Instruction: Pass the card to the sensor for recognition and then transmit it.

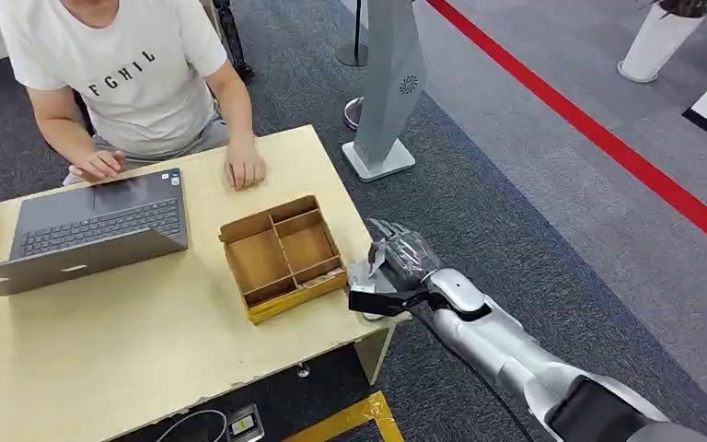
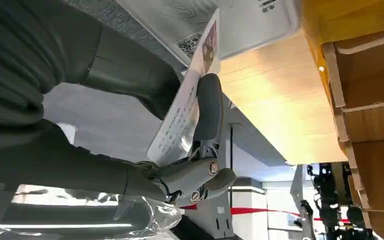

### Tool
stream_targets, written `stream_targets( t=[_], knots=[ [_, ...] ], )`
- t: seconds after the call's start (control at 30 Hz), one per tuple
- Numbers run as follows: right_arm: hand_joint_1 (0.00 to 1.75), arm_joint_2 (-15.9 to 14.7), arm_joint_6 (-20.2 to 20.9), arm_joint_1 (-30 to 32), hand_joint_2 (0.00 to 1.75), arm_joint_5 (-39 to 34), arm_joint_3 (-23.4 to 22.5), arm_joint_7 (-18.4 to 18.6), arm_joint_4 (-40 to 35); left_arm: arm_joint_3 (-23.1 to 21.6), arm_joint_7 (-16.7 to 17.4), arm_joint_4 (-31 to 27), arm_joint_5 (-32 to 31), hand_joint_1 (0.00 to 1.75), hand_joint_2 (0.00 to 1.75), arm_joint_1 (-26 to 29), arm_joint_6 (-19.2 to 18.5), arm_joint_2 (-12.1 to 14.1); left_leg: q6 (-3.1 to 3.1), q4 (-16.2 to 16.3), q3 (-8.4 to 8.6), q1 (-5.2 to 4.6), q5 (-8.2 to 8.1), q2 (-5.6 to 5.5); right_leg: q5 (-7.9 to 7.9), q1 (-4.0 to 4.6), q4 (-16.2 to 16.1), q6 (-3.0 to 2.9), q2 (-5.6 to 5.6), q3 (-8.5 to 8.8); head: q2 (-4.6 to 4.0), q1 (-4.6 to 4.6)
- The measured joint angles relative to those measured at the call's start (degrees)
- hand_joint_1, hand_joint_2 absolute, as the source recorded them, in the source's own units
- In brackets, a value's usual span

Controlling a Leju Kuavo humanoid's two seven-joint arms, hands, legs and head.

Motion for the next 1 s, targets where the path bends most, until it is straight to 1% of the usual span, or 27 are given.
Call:
stream_targets(
  t=[0.17,0.47,0.67,0.7,0.77,0.93,1.0],
  knots=[
    [1.75,0.02,1.07,-0.72,1.75,0.13,0.09,0.11,0.53,0.02,0.0,0.0,0.02,0.0,0.0,0.0,0.28,-0.04,0.0,0.0,0.01,0.0,0.0,0.0,0.0,0.0,0.0,0.0,0.0,0.02,-0.02,0.0],
    [1.75,0.02,0.7,-1.53,1.75,0.77,0.15,-0.39,1.73,0.02,0.0,0.0,-0.02,0.0,0.0,-0.01,0.31,-0.13,0.0,0.0,0.02,0.0,0.0,0.0,0.0,0.0,0.0,0.0,0.0,0.03,-0.02,0.0],
    [1.75,-0.28,0.72,-3.03,1.75,1.99,0.66,-0.92,1.99,0.02,-0.13,0.0,-1.03,0.0,0.0,0.0,-0.7,-0.07,0.0,0.0,0.0,0.0,0.01,0.01,0.01,0.0,0.01,0.0,0.01,0.03,-0.02,0.0],
    [1.75,-0.39,1.12,-3.68,1.75,2.21,0.79,-0.96,1.84,0.02,-0.13,0.0,-1.16,0.0,0.0,0.0,-0.72,-0.07,-0.01,0.0,0.0,0.0,0.01,0.02,0.02,0.0,0.01,-0.01,0.01,0.04,-0.02,0.0],
    [1.75,-0.48,3.5,-5.36,1.75,2.97,0.88,-0.7,1.01,0.02,-0.15,0.0,-1.33,0.0,0.0,0.0,-0.85,-0.02,-0.01,0.0,-0.01,0.0,0.01,0.03,0.04,0.0,0.02,-0.02,0.03,0.03,0.0,0.0],
    [1.75,-0.2,9.67,-11.08,1.75,6.73,1.14,-0.2,-4.02,0.0,-1.03,0.0,-1.95,0.0,0.0,-0.05,-1.36,0.02,-0.04,0.01,-0.01,0.01,0.04,0.08,0.05,0.01,0.03,-0.04,0.03,0.03,0.0,0.02],
    [1.75,0.31,11.24,-13.29,1.75,8.31,1.42,-0.46,-6.34,-0.04,-1.38,0.0,-2.6,0.0,0.0,-0.05,-1.75,0.04,-0.05,0.0,-0.04,0.03,0.04,0.08,0.05,0.02,0.06,-0.04,0.03,0.06,-0.02,0.0]
  ],
)
